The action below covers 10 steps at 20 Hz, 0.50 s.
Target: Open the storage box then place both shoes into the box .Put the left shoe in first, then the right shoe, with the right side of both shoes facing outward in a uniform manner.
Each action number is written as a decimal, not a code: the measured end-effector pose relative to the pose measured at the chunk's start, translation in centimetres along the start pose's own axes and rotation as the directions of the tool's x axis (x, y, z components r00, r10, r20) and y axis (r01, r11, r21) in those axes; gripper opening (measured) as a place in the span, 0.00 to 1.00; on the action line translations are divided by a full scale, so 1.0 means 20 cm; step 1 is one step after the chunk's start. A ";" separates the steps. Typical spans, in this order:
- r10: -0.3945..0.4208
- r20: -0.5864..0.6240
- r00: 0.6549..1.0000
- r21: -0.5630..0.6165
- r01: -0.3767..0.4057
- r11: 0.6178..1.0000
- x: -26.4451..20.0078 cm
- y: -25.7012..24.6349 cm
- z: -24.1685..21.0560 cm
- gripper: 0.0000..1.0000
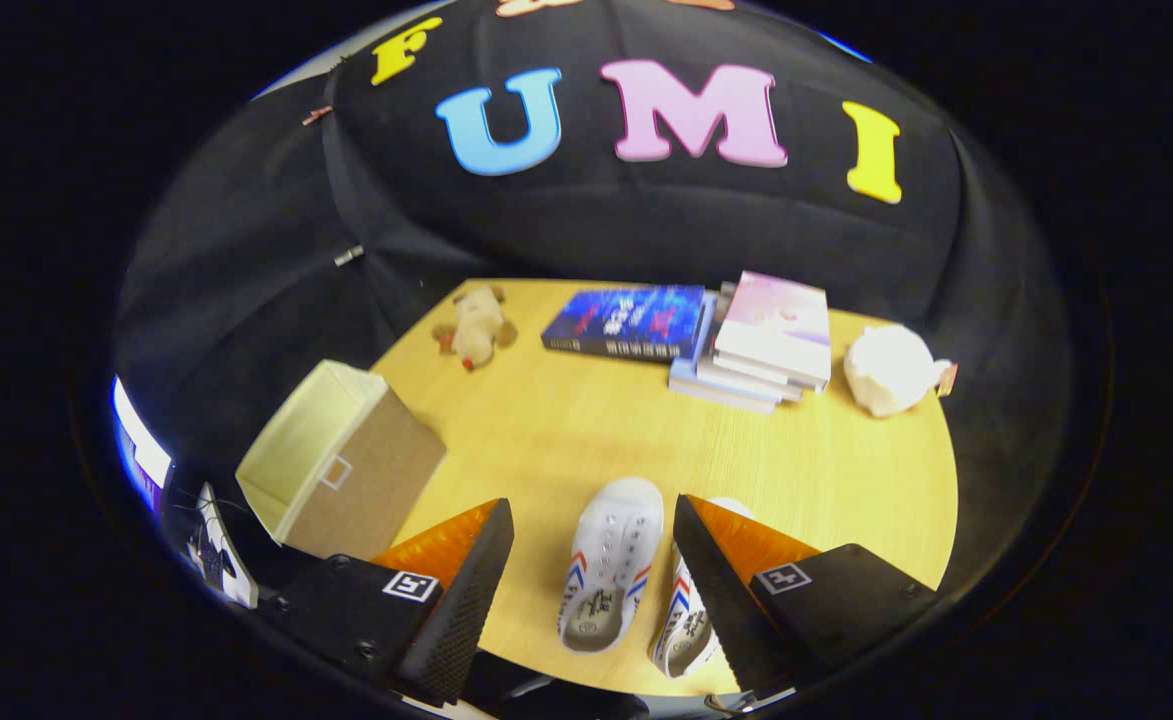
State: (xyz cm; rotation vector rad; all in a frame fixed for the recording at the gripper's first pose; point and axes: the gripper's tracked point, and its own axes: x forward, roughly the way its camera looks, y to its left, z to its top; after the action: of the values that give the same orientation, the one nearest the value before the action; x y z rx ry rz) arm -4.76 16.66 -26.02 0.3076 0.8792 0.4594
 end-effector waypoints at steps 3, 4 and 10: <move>-0.009 -0.167 0.986 0.020 0.013 1.000 0.13 -0.08 -0.28 0.96; -0.010 -0.206 0.979 0.020 0.014 1.000 0.17 -0.09 -0.35 0.91; -0.007 -0.328 0.945 0.016 0.013 1.000 0.33 -0.16 -0.58 0.84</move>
State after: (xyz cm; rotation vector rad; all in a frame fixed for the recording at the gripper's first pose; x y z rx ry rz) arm -9.55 18.09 -38.81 0.2463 1.2102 0.5016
